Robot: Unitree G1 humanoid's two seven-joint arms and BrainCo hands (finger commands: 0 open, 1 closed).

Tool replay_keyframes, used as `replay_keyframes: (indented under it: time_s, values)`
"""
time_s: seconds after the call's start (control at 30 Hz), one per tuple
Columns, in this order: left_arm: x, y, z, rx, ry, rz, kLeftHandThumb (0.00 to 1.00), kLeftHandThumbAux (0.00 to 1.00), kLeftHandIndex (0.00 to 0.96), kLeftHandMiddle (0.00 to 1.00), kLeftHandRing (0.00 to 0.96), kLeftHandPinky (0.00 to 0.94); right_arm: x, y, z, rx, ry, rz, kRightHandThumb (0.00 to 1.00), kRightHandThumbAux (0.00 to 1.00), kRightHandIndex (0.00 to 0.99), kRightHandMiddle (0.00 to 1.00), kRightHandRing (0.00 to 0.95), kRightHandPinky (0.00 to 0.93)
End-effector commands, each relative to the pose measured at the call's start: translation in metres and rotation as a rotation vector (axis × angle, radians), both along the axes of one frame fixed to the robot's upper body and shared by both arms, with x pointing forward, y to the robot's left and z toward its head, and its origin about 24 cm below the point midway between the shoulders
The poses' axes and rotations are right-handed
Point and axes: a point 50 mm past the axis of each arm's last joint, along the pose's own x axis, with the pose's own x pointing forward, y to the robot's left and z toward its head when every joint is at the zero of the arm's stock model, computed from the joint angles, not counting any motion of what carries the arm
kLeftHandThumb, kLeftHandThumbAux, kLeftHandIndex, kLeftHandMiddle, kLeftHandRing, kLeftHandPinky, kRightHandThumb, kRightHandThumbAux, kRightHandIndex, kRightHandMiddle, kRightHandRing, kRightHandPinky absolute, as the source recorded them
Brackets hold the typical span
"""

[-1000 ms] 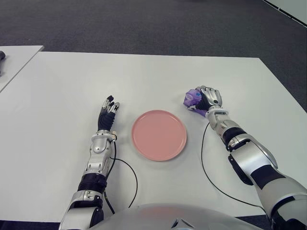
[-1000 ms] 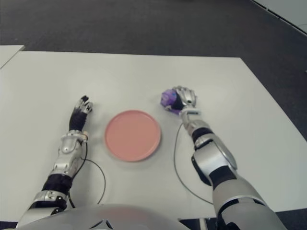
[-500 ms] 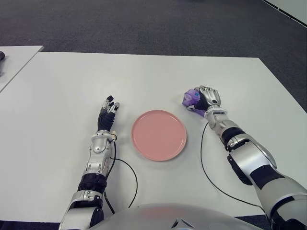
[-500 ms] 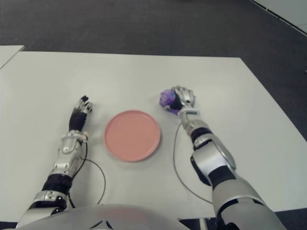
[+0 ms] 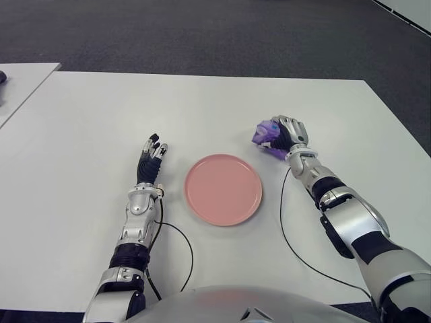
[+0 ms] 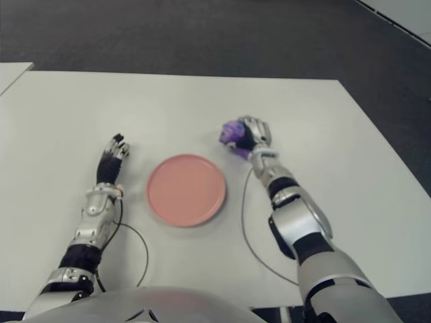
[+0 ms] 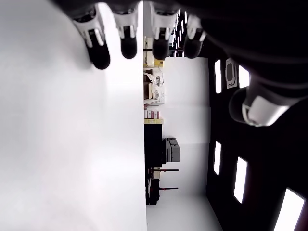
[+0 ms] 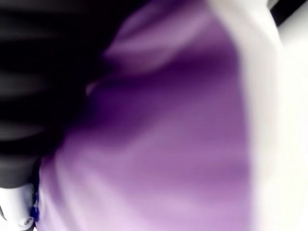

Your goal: Put the tissue paper into the plate.

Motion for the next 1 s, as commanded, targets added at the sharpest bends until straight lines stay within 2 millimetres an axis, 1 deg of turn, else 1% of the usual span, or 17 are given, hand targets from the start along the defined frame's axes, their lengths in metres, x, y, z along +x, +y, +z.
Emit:
replay_keyframes:
  time_s: [0.03, 0.07, 0.1, 0.17, 0.23, 0.37, 0.43, 0.5, 0.67, 0.8, 0.83, 0.87, 0.9, 0.93, 1.0]
  values:
    - [-0.006, -0.001, -0.009, -0.007, 0.053, 0.001, 0.000, 0.466, 0.000, 0.000, 0.000, 0.000, 0.008, 0.027, 0.037, 0.136, -0.177, 0.102, 1.000, 0.667, 0.375, 0.485, 0.499, 0.469]
    - [-0.005, -0.001, -0.009, -0.006, 0.053, 0.001, 0.000, 0.465, 0.000, 0.000, 0.000, 0.000, 0.006, 0.032, 0.043, 0.157, -0.209, 0.125, 1.000, 0.667, 0.374, 0.485, 0.499, 0.470]
    - [-0.005, -0.001, -0.009, -0.005, 0.054, 0.001, 0.000, 0.464, 0.000, 0.000, 0.000, 0.000, 0.002, 0.043, 0.054, 0.188, -0.264, 0.172, 1.000, 0.667, 0.374, 0.485, 0.499, 0.471]
    - [-0.005, -0.002, -0.009, -0.005, 0.054, -0.002, 0.000, 0.465, 0.000, 0.000, 0.000, 0.000, -0.009, 0.058, 0.071, 0.236, -0.343, 0.248, 1.000, 0.668, 0.372, 0.484, 0.498, 0.473]
    - [-0.005, -0.002, -0.008, -0.005, 0.054, -0.006, 0.000, 0.468, 0.000, 0.000, 0.000, 0.000, -0.019, 0.067, 0.081, 0.269, -0.390, 0.310, 1.000, 0.668, 0.371, 0.485, 0.499, 0.474]
    - [-0.005, -0.004, -0.008, 0.000, 0.055, -0.012, 0.000, 0.470, 0.000, 0.000, 0.000, 0.000, -0.029, 0.074, 0.084, 0.304, -0.421, 0.382, 1.000, 0.665, 0.383, 0.503, 0.529, 0.462]
    - [-0.004, -0.004, -0.008, 0.000, 0.057, -0.013, 0.000, 0.469, 0.000, 0.000, 0.000, 0.000, -0.038, 0.081, 0.087, 0.325, -0.435, 0.433, 1.000, 0.666, 0.379, 0.497, 0.517, 0.467]
    - [-0.004, -0.005, -0.008, 0.000, 0.057, -0.014, 0.000, 0.469, 0.000, 0.000, 0.000, 0.000, -0.041, 0.083, 0.088, 0.331, -0.437, 0.447, 1.000, 0.666, 0.376, 0.493, 0.511, 0.470]
    - [-0.004, -0.007, -0.008, -0.008, 0.043, -0.024, 0.000, 0.473, 0.000, 0.000, 0.000, 0.000, -0.066, 0.104, 0.094, 0.369, -0.437, 0.615, 1.000, 0.666, 0.376, 0.492, 0.511, 0.469]
    - [-0.004, -0.009, -0.008, -0.007, 0.038, -0.023, 0.000, 0.479, 0.000, 0.000, 0.000, 0.000, -0.080, 0.113, 0.099, 0.367, -0.432, 0.706, 1.000, 0.666, 0.377, 0.493, 0.517, 0.464]
    - [-0.004, -0.010, -0.009, -0.007, 0.038, -0.023, 0.000, 0.479, 0.000, 0.000, 0.000, 0.000, -0.082, 0.115, 0.100, 0.362, -0.435, 0.718, 0.990, 0.665, 0.378, 0.494, 0.519, 0.528]
    - [-0.005, -0.010, -0.009, -0.008, 0.036, -0.022, 0.000, 0.480, 0.000, 0.000, 0.000, 0.000, -0.087, 0.118, 0.101, 0.343, -0.428, 0.744, 0.977, 0.663, 0.379, 0.496, 0.521, 0.623]
    - [-0.005, -0.011, -0.009, -0.010, 0.034, -0.022, 0.000, 0.481, 0.000, 0.000, 0.000, 0.000, -0.091, 0.120, 0.101, 0.329, -0.421, 0.761, 0.969, 0.661, 0.380, 0.497, 0.523, 0.686]
    - [-0.005, -0.011, -0.009, -0.011, 0.033, -0.022, 0.000, 0.482, 0.000, 0.000, 0.000, 0.000, -0.095, 0.122, 0.101, 0.317, -0.394, 0.792, 0.963, 0.660, 0.381, 0.498, 0.525, 0.727]
    - [-0.005, -0.011, -0.010, -0.011, 0.032, -0.023, 0.000, 0.484, 0.000, 0.000, 0.000, 0.000, -0.099, 0.124, 0.101, 0.306, -0.360, 0.823, 0.959, 0.659, 0.382, 0.500, 0.527, 0.767]
